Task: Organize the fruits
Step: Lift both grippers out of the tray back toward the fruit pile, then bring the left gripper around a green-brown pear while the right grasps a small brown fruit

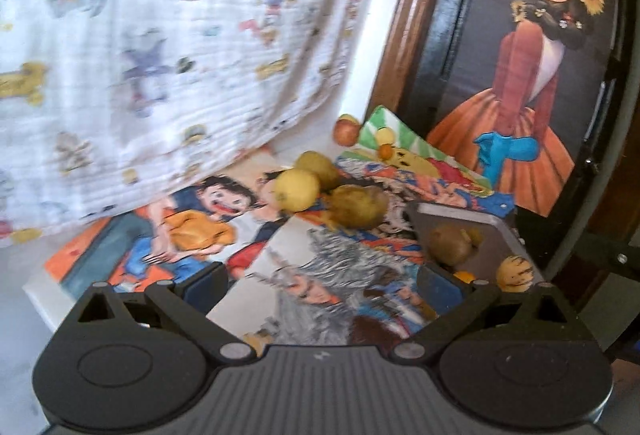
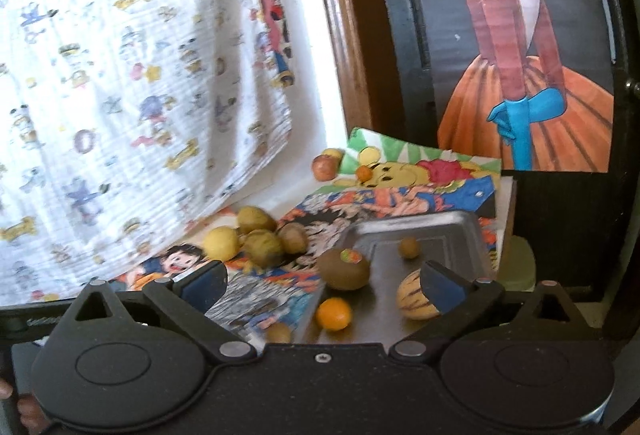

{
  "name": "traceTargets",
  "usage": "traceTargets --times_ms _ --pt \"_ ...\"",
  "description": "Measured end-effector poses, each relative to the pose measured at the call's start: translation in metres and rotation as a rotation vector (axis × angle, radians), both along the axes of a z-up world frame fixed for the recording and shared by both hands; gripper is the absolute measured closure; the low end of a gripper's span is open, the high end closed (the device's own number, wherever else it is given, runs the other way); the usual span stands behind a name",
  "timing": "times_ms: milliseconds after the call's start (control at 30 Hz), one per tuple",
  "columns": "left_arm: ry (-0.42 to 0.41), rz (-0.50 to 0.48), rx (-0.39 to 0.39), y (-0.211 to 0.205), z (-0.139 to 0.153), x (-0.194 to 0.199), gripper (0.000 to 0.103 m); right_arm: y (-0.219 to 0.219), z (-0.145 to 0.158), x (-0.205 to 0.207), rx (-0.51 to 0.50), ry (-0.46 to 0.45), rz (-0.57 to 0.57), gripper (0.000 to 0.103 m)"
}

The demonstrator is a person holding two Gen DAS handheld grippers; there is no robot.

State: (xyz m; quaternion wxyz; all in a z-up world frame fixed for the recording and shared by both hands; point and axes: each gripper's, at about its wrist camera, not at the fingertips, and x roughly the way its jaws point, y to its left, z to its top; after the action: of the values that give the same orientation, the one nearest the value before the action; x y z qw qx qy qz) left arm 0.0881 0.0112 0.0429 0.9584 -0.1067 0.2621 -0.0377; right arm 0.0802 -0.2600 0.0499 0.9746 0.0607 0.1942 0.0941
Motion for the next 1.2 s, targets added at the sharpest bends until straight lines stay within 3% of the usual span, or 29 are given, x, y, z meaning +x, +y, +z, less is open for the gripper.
traceTargets --times_ms 533,900,1200 --pt "0.120 0.023 0.061 0.023 -0.022 -0.015 0.000 0.051 -0.032 -0.017 -0.018 0.142 0.134 0.001" --pt "0.150 -0.044 0.140 0.018 -0.025 0.004 0.000 0.068 -0.049 0.001 -0.047 0.224 0.209 0.001" --pt "0.137 -0.153 0.234 0.005 -0.023 0.038 0.000 0.077 -0.057 0.031 -0.168 0.239 0.284 0.001"
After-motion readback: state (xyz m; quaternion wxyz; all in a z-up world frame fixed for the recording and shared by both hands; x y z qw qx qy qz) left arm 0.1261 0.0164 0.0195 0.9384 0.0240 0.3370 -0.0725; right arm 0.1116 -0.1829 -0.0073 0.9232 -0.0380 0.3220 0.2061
